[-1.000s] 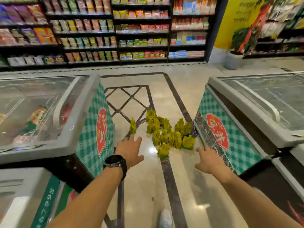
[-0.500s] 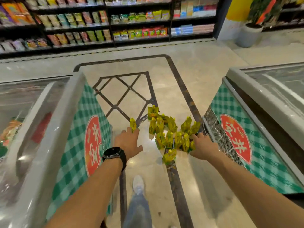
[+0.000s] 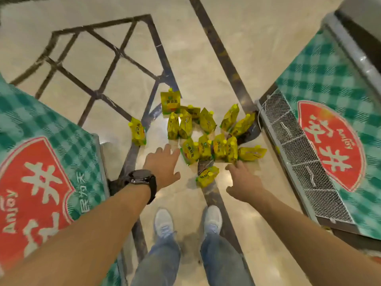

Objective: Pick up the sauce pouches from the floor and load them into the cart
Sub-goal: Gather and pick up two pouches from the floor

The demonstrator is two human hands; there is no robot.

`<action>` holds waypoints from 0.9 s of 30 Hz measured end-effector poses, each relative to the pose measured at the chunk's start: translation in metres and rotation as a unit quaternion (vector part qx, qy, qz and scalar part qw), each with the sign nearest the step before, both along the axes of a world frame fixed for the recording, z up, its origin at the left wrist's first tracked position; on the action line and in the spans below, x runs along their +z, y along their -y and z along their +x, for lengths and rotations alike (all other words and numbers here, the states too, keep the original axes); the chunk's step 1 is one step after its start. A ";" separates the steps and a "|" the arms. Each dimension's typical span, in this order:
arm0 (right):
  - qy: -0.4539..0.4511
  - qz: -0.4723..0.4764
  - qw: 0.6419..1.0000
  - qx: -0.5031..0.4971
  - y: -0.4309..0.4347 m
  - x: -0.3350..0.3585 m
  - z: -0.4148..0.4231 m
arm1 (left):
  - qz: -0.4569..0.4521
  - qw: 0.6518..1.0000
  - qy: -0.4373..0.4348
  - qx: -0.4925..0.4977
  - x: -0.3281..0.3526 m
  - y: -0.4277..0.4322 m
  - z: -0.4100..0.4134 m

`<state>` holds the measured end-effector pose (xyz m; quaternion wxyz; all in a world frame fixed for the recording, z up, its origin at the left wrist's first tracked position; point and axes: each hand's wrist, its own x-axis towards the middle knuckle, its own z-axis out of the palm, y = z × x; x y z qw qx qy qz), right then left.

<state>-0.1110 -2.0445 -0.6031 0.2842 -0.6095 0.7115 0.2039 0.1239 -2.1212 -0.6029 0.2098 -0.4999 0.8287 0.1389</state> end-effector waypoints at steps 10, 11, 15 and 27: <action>-0.040 0.014 0.975 0.219 0.073 -0.366 -0.028 | -0.067 0.997 -0.014 -0.034 -0.345 0.077 -0.048; -0.023 0.005 0.972 0.236 0.080 -0.391 -0.030 | -0.096 0.994 -0.017 -0.046 -0.367 0.091 -0.058; 0.043 -0.036 0.964 0.260 0.095 -0.444 -0.037 | -0.188 0.969 -0.077 -0.139 -0.431 0.132 -0.084; 0.141 -0.079 0.960 0.230 0.075 -0.421 -0.054 | -0.135 0.970 -0.124 -0.158 -0.411 0.137 -0.026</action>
